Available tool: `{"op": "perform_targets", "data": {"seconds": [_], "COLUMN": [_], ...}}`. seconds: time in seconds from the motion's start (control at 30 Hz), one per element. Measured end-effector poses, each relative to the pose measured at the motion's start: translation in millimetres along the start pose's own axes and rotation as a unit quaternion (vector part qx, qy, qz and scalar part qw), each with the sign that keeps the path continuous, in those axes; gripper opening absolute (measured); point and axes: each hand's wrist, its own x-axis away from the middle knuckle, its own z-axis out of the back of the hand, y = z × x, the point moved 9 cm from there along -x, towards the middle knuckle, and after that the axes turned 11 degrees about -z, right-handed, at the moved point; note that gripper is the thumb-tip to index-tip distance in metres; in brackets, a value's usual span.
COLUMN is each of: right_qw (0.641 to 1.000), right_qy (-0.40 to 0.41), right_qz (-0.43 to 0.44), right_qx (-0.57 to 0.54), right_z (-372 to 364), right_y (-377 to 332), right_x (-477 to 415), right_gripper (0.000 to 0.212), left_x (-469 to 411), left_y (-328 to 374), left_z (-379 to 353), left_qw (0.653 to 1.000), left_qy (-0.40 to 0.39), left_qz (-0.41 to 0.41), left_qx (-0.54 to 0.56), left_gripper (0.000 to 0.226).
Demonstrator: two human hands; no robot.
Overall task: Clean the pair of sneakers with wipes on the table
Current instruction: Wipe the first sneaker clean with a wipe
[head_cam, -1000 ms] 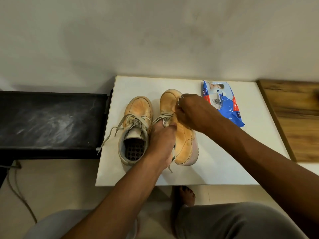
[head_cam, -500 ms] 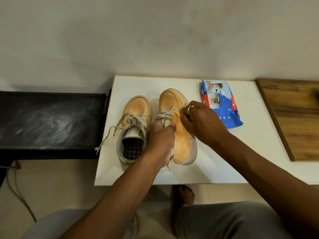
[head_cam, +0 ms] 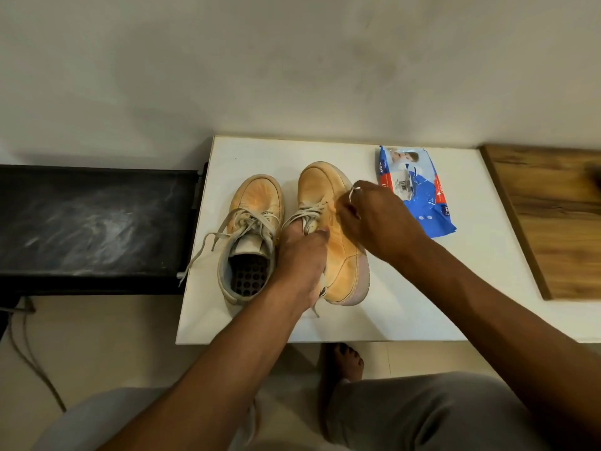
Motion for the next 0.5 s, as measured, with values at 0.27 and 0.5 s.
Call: {"op": "perform_targets", "data": {"seconds": [0.27,0.5], "right_qw": [0.994,1.0], "right_qy": [-0.065,0.002], "right_qz": [-0.056,0.002], "right_qx": [-0.062,-0.006], "right_z": [-4.9,5.1], "right_y": [21.3,6.3], "right_x": [55.9,15.0], "right_gripper": [0.032,0.034], "left_x": [-0.7,-1.6], "left_y": [-0.1,0.9], "left_z": [1.9,-1.4], "left_qw": [1.0,1.0], "left_qy": [0.004,-0.009], "left_qz": [0.001,0.0], "left_qx": [-0.017,-0.011], "left_gripper": [0.036,0.031]}}
